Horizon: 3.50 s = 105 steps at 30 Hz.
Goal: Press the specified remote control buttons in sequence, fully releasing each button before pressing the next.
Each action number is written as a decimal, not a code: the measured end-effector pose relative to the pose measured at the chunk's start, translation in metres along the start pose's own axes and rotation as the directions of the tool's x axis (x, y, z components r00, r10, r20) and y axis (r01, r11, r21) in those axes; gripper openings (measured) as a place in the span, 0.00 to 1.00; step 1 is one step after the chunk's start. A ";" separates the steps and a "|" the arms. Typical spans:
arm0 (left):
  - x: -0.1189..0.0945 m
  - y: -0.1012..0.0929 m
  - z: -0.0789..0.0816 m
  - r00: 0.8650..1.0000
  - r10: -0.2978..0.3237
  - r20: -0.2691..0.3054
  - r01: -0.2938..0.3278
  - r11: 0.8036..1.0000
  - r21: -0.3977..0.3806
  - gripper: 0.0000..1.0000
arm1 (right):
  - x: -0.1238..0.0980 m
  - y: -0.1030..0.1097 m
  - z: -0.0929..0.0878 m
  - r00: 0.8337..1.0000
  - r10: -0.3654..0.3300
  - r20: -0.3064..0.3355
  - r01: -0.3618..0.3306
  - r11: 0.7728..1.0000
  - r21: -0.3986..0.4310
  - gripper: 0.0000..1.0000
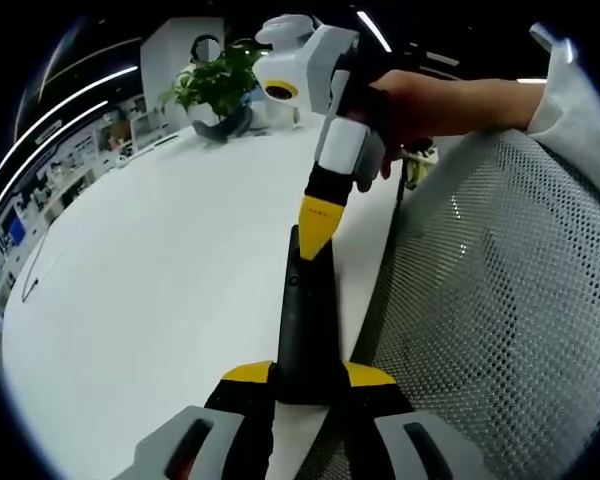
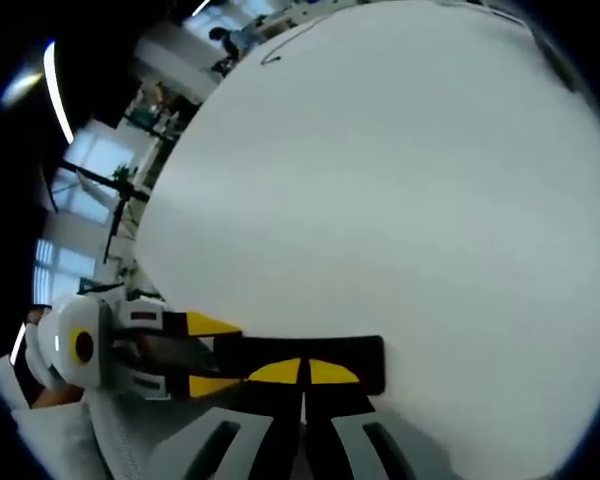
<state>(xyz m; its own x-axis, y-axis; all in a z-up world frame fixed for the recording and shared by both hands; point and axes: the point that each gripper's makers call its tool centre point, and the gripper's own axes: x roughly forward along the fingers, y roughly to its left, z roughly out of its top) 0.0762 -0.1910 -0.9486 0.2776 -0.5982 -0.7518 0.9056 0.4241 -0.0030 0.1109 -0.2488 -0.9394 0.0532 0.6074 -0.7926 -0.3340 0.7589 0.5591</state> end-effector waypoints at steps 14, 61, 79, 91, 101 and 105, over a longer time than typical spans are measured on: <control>0.000 0.000 0.000 1.000 0.002 0.001 -0.002 1.000 -0.001 0.25 | 0.001 0.000 0.001 1.000 -0.015 0.012 0.015 0.999 -0.045 0.00; 0.000 0.000 0.001 1.000 0.001 0.000 -0.001 1.000 0.002 0.24 | 0.001 0.006 0.004 1.000 0.023 0.014 -0.022 1.000 -0.010 0.00; 0.002 -0.005 0.003 1.000 -0.016 -0.005 0.016 1.000 0.020 0.24 | 0.007 0.019 0.003 0.996 0.084 -0.003 -0.084 0.996 -0.018 0.00; 0.002 -0.007 0.003 1.000 -0.017 0.000 0.017 0.999 0.040 0.24 | 0.011 0.019 -0.001 0.996 0.082 -0.023 -0.083 0.996 -0.023 0.00; 0.002 -0.006 0.003 1.000 -0.017 0.000 0.017 0.999 0.045 0.24 | 0.013 0.018 0.000 0.998 0.067 -0.011 -0.067 0.997 -0.038 0.00; 0.003 -0.006 0.002 1.000 -0.016 -0.001 0.016 0.999 0.045 0.24 | 0.013 0.019 0.000 0.999 0.053 -0.004 -0.054 0.997 -0.052 0.00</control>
<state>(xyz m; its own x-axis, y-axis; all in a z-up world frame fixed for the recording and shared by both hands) 0.0719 -0.1968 -0.9489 0.2625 -0.6044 -0.7522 0.9236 0.3831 0.0145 0.1054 -0.2264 -0.9396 0.0315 0.6460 -0.7627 -0.3851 0.7120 0.5872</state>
